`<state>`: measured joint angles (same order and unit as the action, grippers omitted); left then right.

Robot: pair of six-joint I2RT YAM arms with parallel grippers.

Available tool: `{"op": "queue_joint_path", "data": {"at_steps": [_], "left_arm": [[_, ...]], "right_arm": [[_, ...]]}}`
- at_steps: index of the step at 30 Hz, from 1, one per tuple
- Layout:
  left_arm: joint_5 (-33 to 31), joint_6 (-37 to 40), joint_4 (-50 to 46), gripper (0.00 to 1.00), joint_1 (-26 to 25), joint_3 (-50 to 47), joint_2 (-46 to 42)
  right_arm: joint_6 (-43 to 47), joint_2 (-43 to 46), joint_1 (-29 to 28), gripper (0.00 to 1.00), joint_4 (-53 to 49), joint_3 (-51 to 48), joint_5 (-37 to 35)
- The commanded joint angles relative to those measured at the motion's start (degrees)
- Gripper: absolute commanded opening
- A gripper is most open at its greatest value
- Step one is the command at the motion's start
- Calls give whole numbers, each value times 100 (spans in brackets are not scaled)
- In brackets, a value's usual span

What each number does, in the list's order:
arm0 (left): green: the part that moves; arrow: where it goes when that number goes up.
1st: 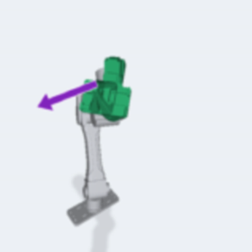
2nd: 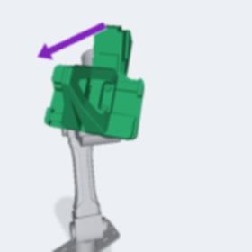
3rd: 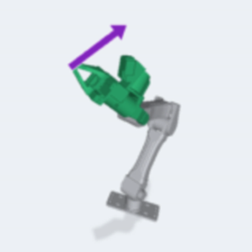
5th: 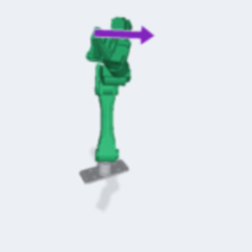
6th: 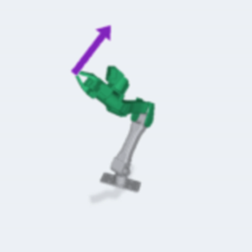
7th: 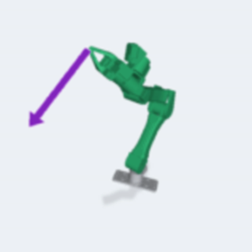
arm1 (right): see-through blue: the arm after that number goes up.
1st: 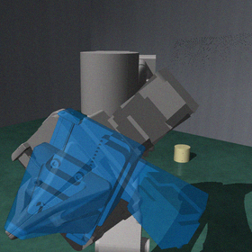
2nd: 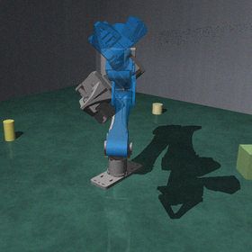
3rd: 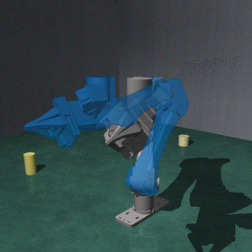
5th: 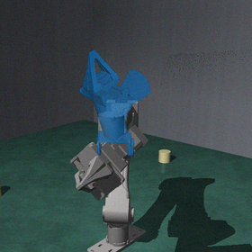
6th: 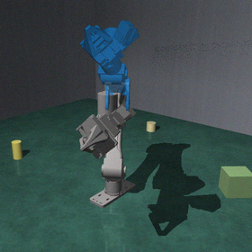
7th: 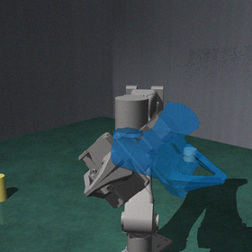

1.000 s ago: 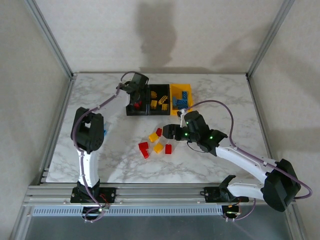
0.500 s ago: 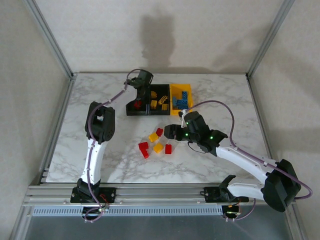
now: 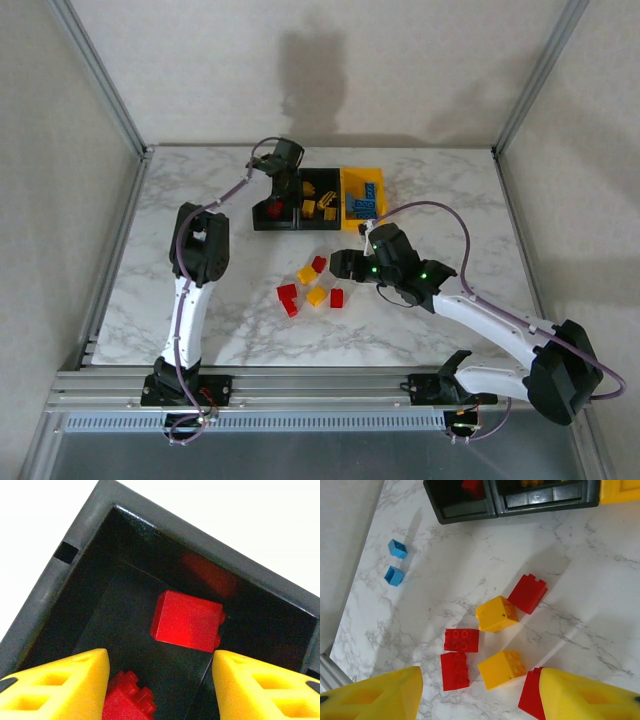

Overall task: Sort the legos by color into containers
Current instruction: Place the lego in the container, then pick up the lego from the middle-left of the table.

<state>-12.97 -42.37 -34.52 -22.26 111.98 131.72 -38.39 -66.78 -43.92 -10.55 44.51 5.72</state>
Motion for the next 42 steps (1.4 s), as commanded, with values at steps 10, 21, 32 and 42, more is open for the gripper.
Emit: {"op": "queue_joint_path", "data": {"at_steps": [10,21,32,42], "left_arm": [[-14,379,257,66,-279,-2106,-2628],[-553,352,297,72,500,-5113,-4833],[-236,421,968,79,1539,-5858,-4662],[-82,386,1483,72,1850,-5504,-3446]], "right_arm": [[86,158,-44,64,-43,240,-133],[536,-378,-837,70,216,480,-546],[755,-1444,-1495,74,351,1183,-783],[571,-1253,-1496,73,146,919,-986]]}}
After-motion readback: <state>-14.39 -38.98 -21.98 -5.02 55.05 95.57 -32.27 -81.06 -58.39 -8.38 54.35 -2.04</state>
